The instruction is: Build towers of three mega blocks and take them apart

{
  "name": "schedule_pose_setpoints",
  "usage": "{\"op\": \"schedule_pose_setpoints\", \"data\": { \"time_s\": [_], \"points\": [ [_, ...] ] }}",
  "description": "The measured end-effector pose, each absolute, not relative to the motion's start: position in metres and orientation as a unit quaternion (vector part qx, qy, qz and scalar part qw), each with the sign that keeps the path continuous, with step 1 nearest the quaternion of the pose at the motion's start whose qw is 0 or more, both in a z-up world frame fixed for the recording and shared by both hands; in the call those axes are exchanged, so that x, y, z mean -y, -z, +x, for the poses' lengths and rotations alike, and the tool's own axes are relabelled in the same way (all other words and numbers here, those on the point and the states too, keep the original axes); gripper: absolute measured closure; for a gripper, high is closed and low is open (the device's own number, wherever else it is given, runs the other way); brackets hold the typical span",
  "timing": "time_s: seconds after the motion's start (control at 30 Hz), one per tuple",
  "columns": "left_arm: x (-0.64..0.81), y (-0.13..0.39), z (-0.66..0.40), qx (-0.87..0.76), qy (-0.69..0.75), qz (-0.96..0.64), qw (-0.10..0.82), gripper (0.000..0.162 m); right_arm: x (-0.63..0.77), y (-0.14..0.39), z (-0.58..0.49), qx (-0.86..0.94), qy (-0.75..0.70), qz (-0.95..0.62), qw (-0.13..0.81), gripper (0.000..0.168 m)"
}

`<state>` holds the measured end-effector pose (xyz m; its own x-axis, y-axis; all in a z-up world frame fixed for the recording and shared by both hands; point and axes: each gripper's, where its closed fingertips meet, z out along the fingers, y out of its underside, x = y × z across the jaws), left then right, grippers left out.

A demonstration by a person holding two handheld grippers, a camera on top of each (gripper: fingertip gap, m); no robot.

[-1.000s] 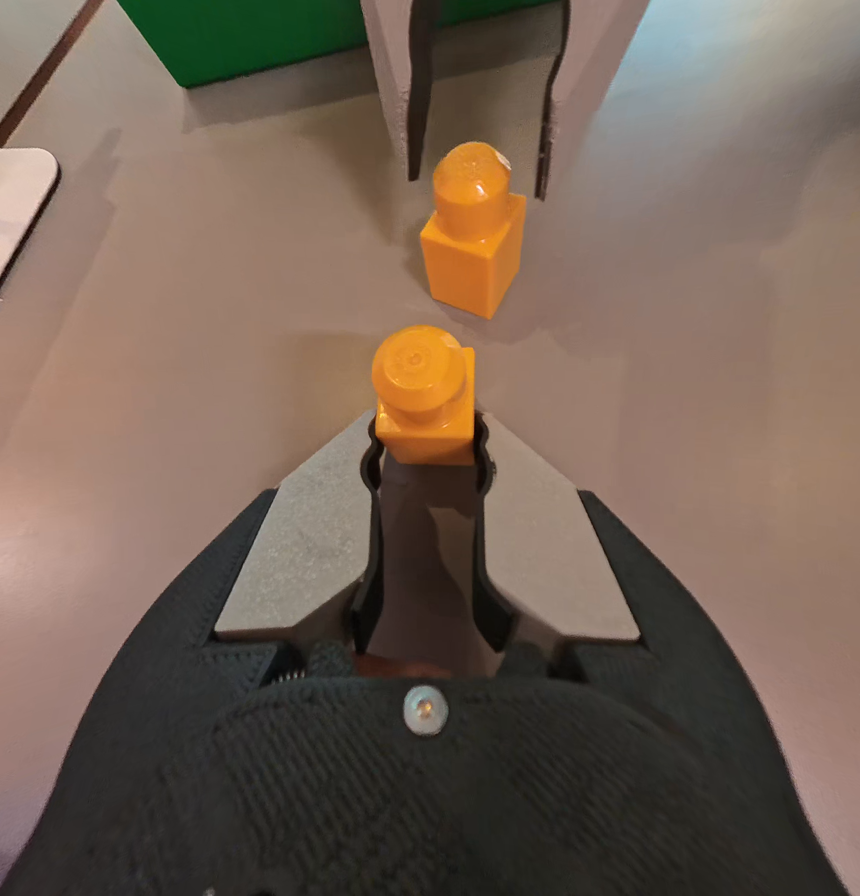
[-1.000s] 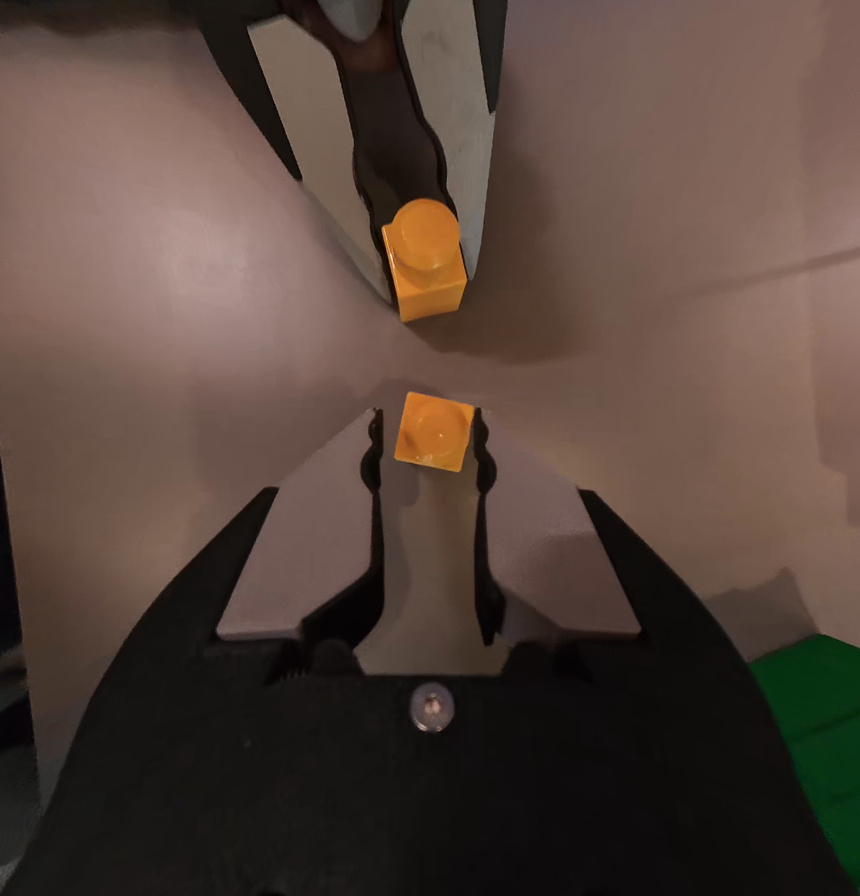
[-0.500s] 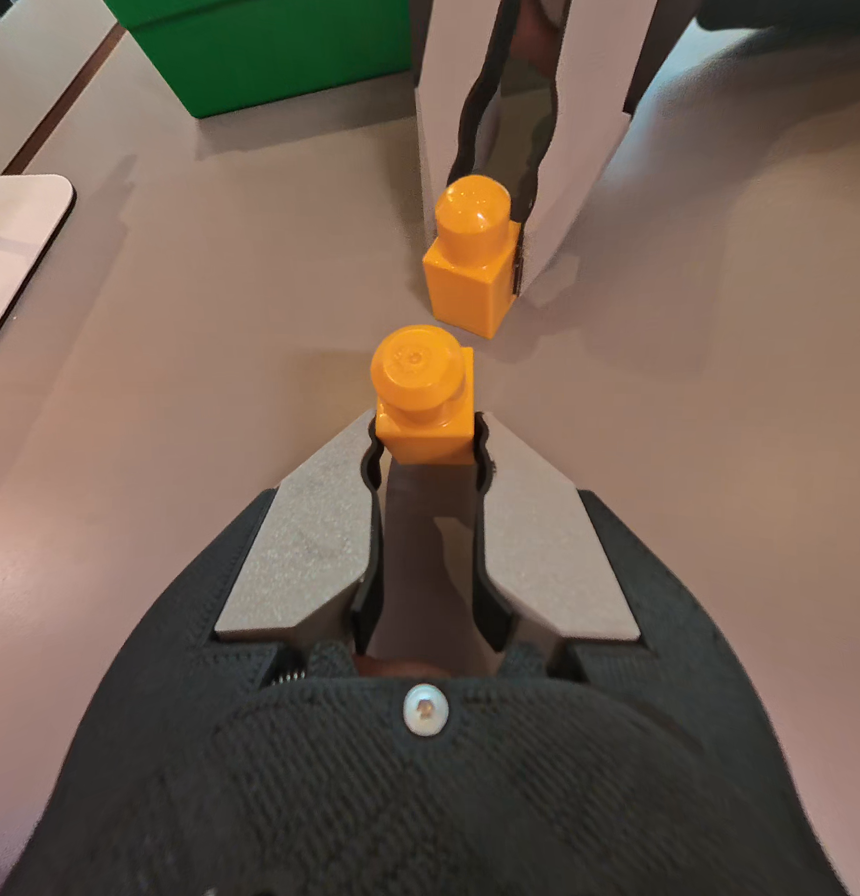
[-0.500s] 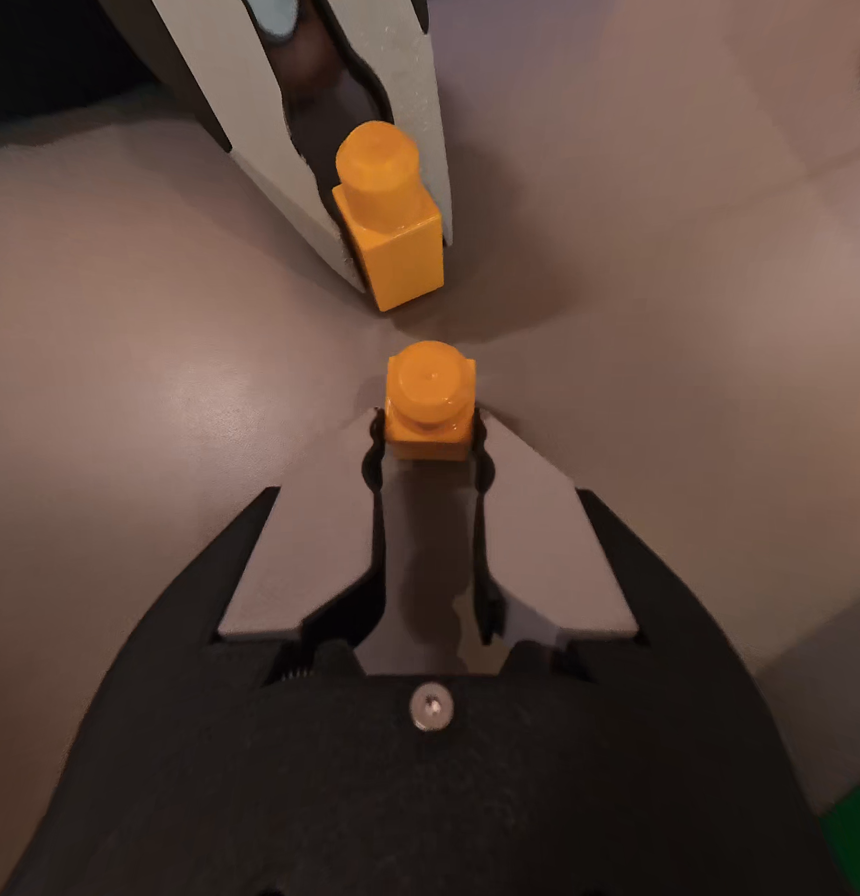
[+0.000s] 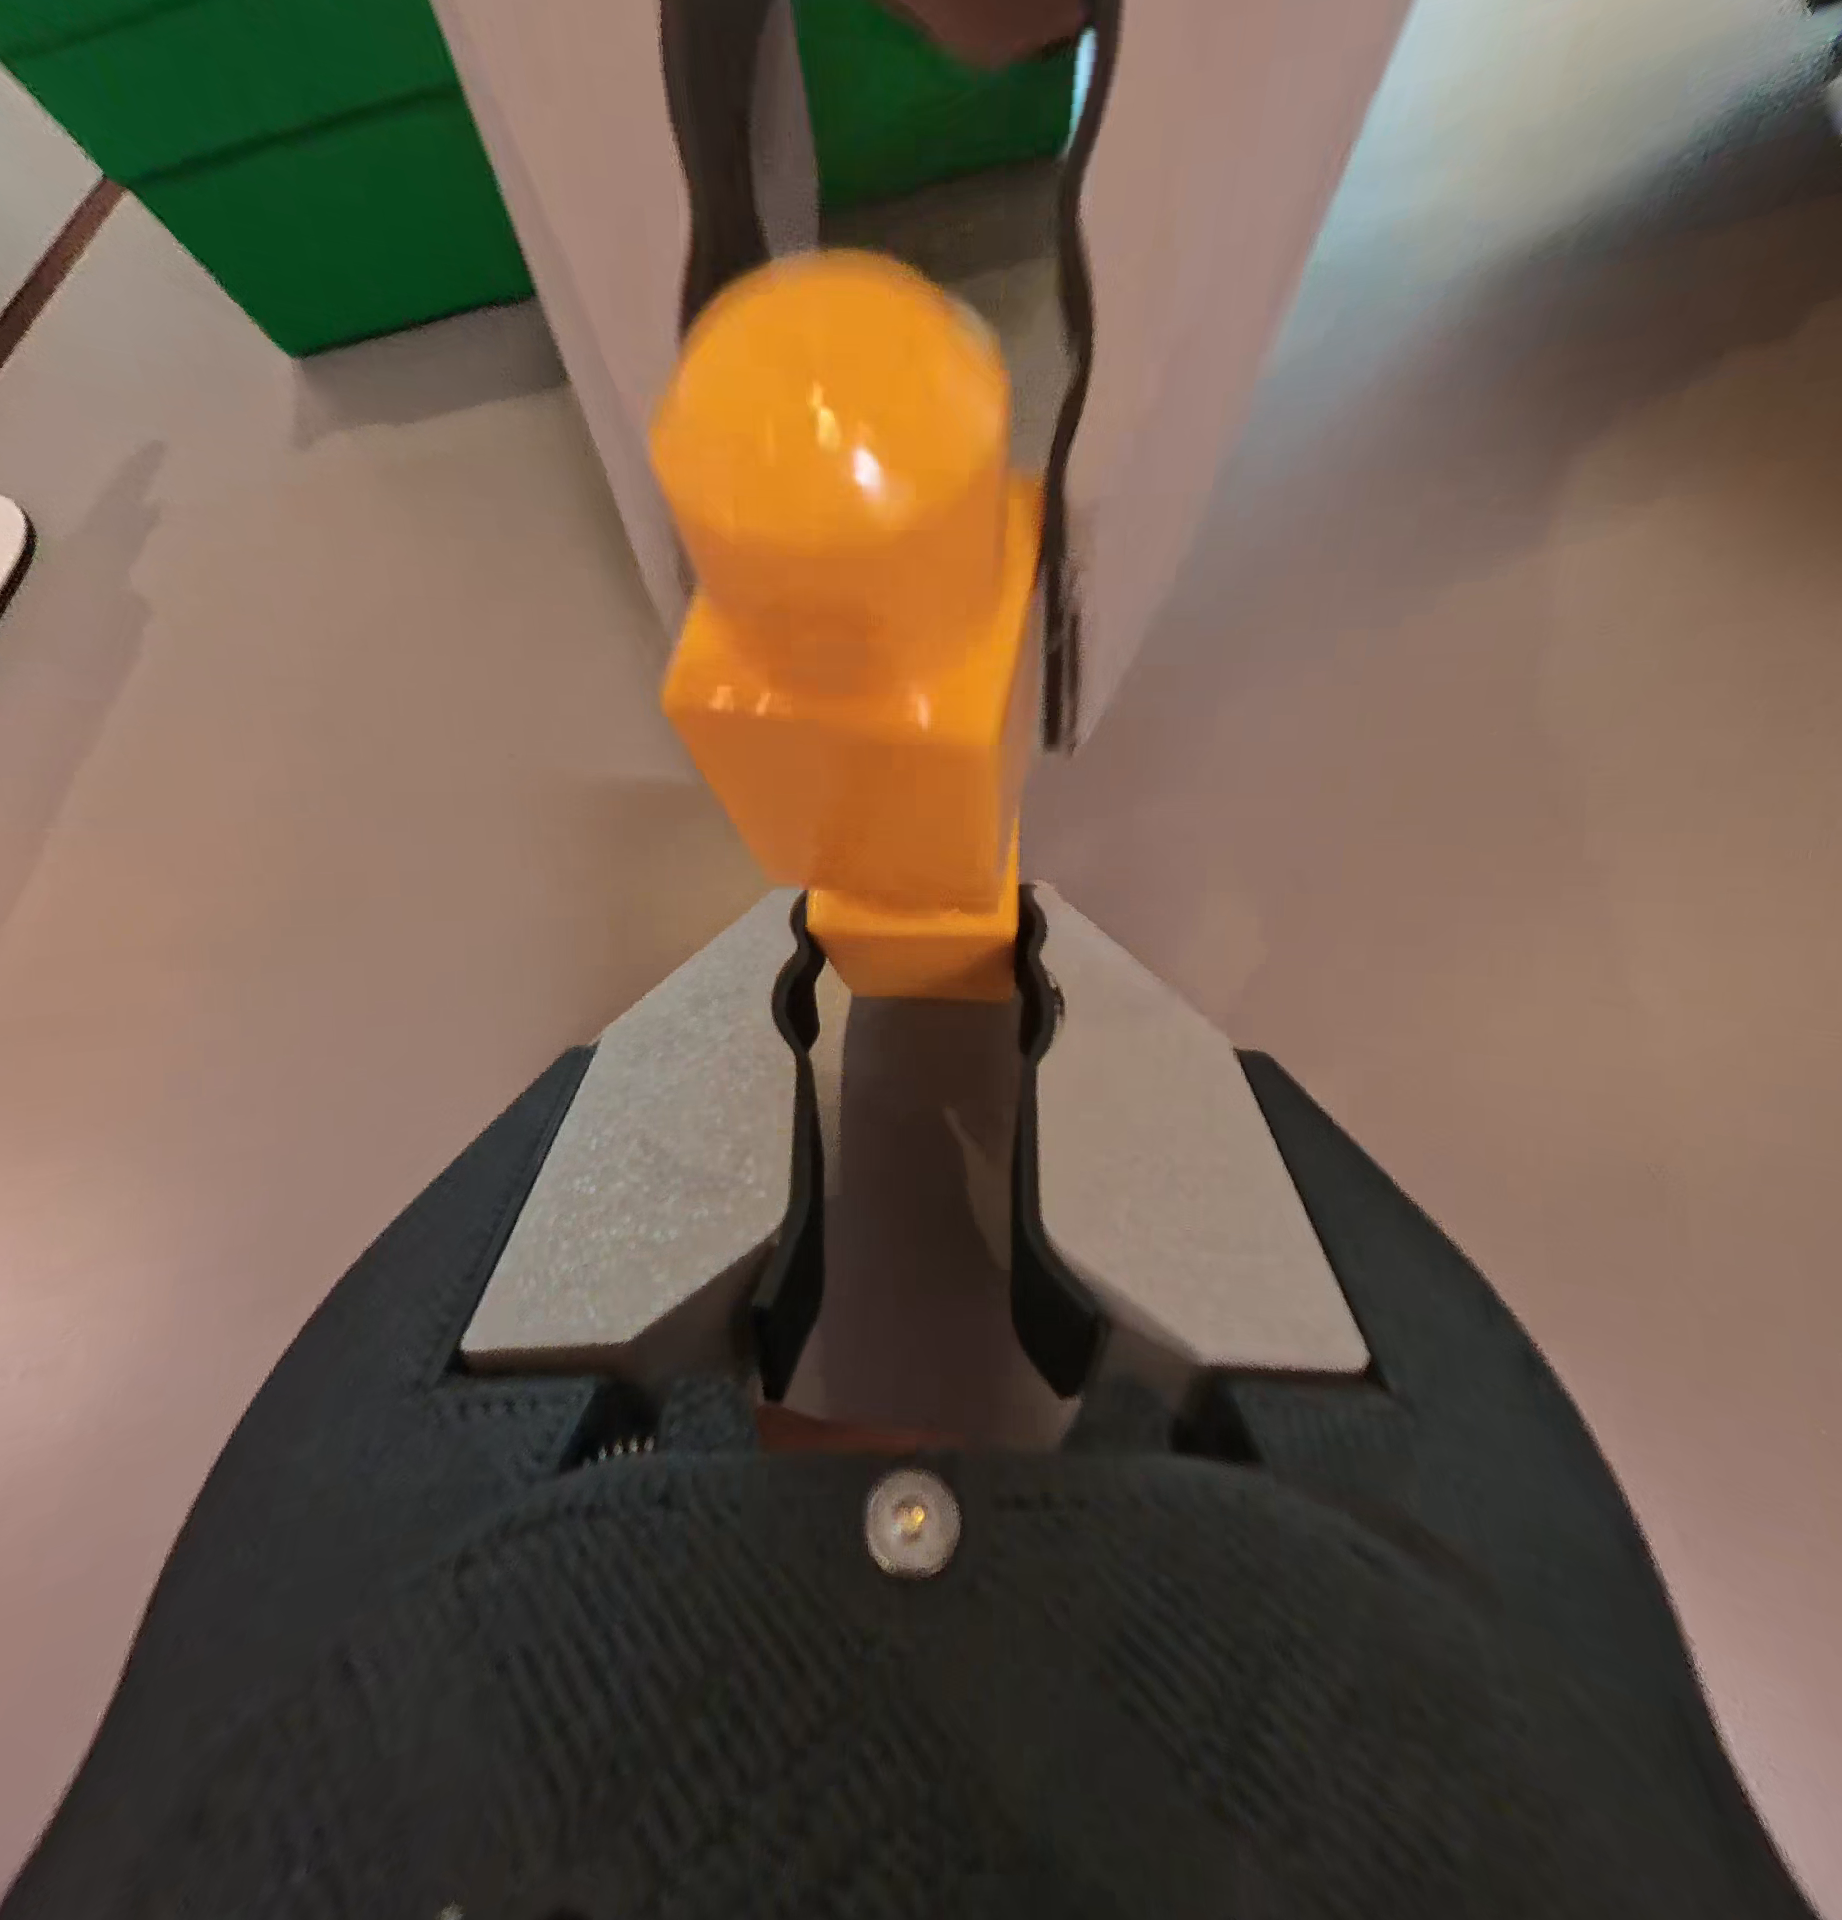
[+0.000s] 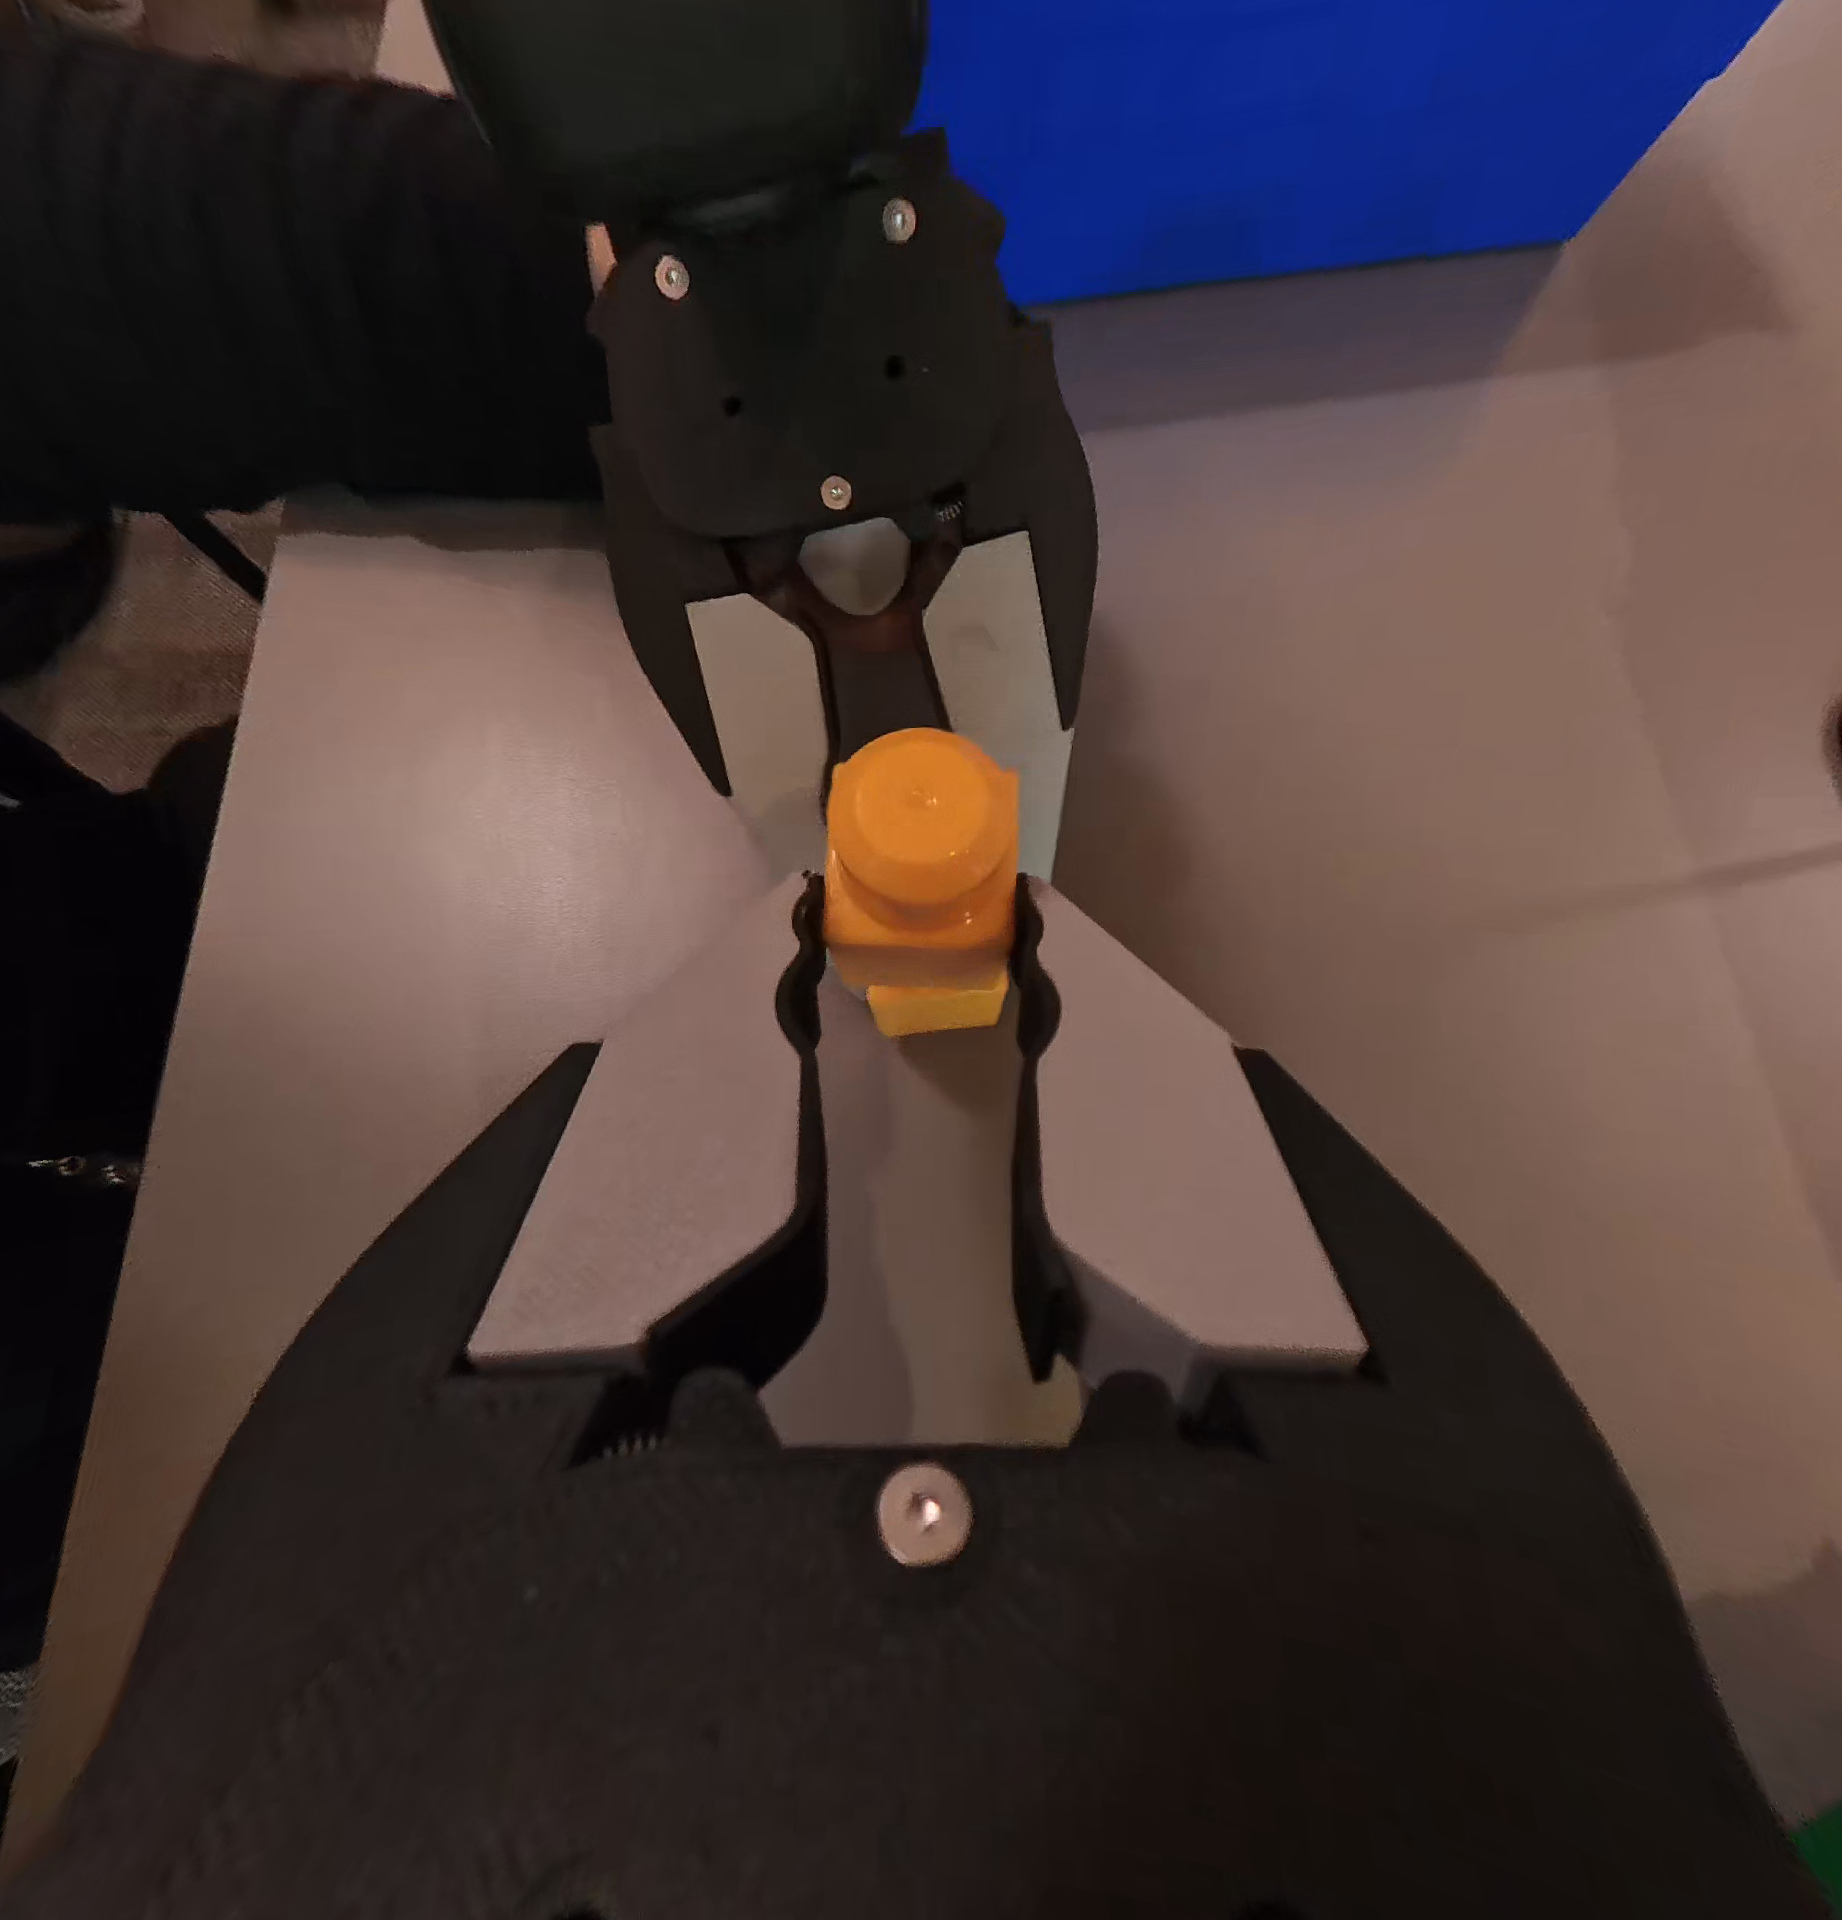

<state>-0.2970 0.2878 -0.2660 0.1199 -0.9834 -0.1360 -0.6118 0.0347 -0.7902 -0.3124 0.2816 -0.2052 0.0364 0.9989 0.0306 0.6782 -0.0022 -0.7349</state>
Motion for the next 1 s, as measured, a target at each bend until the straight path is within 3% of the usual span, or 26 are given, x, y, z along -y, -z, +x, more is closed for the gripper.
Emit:
{"op": "schedule_pose_setpoints", "data": {
  "time_s": [0.3,0.57,0.77,1.0],
  "points": [
    [-0.258,0.243,-0.29,-0.614,0.368,-0.599,0.359,0.128,-0.259,0.193,-0.313,0.67,-0.329,-0.613,0.259,0.135],
    [-0.271,0.222,-0.287,-0.57,0.391,-0.593,0.412,0.128,-0.273,0.174,-0.312,0.585,-0.386,-0.618,0.356,0.136],
    [-0.245,0.218,-0.284,-0.588,0.449,-0.559,0.374,0.128,-0.25,0.178,-0.302,0.63,-0.401,-0.575,0.336,0.135],
    [-0.26,0.221,-0.284,-0.575,0.419,-0.582,0.394,0.128,-0.264,0.182,-0.302,0.596,-0.379,-0.608,0.362,0.136]
  ]
}}
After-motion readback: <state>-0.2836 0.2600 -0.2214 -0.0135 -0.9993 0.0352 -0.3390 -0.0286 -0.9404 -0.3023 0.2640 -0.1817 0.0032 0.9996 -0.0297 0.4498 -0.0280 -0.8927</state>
